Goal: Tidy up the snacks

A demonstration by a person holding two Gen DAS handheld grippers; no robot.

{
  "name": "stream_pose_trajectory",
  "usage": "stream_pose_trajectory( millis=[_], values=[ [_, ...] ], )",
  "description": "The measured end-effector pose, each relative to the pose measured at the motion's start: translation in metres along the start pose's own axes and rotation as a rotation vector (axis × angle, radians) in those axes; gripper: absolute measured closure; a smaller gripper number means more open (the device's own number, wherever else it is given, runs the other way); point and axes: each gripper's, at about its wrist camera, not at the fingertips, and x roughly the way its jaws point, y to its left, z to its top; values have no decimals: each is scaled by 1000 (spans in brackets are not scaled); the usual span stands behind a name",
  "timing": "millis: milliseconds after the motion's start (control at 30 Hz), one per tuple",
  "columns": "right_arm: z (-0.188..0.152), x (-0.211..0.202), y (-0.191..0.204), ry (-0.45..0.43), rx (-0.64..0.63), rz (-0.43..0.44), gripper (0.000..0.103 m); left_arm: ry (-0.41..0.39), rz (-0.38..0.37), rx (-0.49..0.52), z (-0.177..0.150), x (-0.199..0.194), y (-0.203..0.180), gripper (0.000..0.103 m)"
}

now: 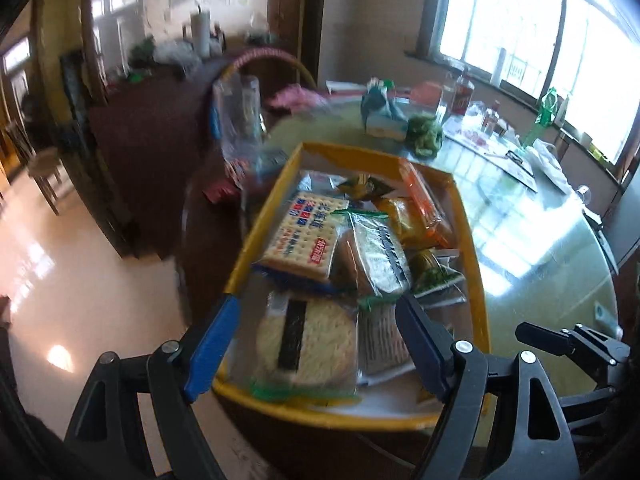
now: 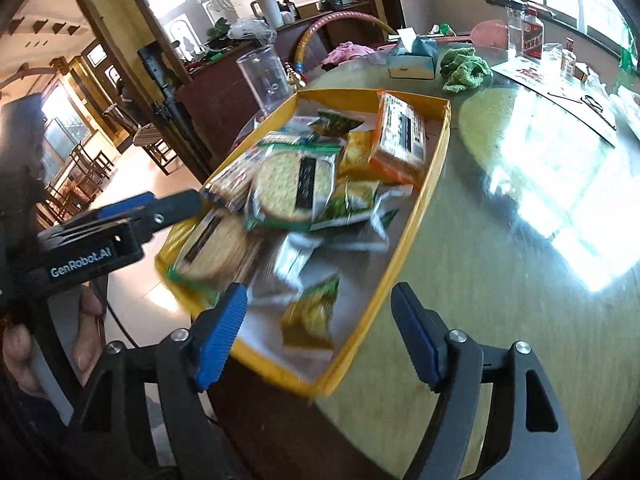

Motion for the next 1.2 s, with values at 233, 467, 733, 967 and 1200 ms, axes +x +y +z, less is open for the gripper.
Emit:
stream_pose_trajectory(
  millis=[233, 467, 733, 967, 1200],
  values=[
    [-24, -30, 6, -26, 10, -26, 23, -4, 13, 94, -24, -32, -16, 22],
    [-29, -43, 6, -13, 38, -29, 20, -13, 85, 144, -38, -49, -32, 22],
    [-32, -42, 17, 0, 14, -50, 20, -39, 162, 156, -46, -60, -33, 22],
    [-30, -41, 22, 7, -1, -65, 20, -31, 160, 123, -45, -59, -23, 22],
    [-30, -34, 28, 25, -16, -71, 20, -29, 172, 118, -46, -55, -19, 22]
  ],
)
